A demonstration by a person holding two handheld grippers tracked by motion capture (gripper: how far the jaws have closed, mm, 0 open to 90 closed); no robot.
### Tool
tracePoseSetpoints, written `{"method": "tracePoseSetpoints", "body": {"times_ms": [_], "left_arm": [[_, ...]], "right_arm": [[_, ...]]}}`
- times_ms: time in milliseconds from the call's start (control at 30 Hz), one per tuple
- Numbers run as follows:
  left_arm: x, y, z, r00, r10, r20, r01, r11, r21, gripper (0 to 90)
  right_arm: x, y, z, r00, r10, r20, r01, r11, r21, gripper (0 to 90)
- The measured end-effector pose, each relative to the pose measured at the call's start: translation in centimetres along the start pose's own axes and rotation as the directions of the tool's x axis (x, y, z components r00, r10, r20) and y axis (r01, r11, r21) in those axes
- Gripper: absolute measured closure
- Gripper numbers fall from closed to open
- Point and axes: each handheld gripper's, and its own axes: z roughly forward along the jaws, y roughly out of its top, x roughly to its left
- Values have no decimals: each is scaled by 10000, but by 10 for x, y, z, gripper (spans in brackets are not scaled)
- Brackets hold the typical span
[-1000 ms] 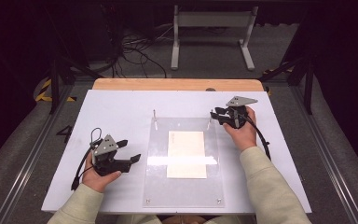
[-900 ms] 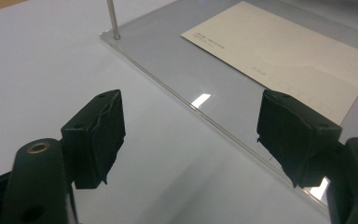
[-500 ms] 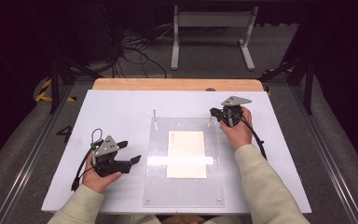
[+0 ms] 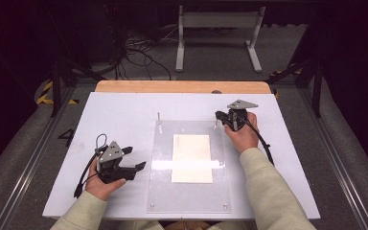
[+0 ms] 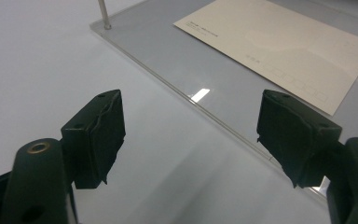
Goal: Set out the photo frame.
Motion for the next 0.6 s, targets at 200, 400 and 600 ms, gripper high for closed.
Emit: {"method": "tracePoseSetpoints", "body": {"times_ms": [200, 400, 600], "left_arm": [[-1, -5, -9, 9996, -228, -177, 225, 9996, -140, 239], [-7, -7, -14, 9997, -97, -213, 94, 9999, -128, 235], [-10, -8, -17, 9996, 100, -250, -105, 9998, -175, 233]], "right_arm": [[-2, -3, 4, 9998, 203, -24, -204, 9995, -228, 856], [-7, -1, 8, 9986, 484, -189, -488, 9986, -213, 859], [-14, -1, 12, 9945, 923, -501, -939, 9951, -302, 858]]}}
